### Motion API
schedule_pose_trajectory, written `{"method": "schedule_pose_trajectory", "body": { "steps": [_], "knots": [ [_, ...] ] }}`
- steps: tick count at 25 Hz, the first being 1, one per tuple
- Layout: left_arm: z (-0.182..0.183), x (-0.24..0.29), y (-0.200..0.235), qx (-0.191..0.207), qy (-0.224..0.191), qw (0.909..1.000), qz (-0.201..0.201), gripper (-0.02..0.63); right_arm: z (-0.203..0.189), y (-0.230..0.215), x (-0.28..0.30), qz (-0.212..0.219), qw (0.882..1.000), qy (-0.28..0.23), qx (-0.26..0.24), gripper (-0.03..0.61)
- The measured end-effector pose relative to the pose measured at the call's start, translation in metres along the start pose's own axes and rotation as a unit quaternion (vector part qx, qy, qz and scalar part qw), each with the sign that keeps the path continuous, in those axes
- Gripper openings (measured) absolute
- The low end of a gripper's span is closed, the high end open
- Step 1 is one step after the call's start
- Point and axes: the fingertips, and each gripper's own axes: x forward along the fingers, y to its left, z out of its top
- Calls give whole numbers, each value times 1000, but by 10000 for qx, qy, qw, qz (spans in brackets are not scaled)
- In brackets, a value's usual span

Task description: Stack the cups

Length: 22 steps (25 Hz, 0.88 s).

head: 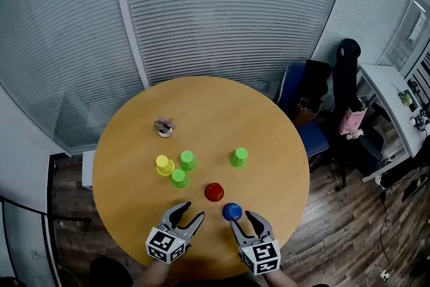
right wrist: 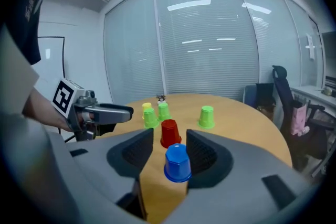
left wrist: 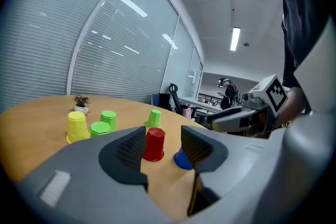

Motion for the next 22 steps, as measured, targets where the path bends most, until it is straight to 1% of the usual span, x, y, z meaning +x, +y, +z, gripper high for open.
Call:
{"method": "schedule_pose_trajectory", "body": {
  "steps": [4,13,22],
  "knots": [
    [-9,24,6,-19,142,9999,48,221,-9,-6,3,140,9998,114,-10,166],
    [-26,82,13,102,367,9993,66,275,-21,-15,5,318,9991,256,70,166],
    [-42,114,15,235,605,9979,52,276,-27,-19,4,446,9985,320,82,165]
  ]
}}
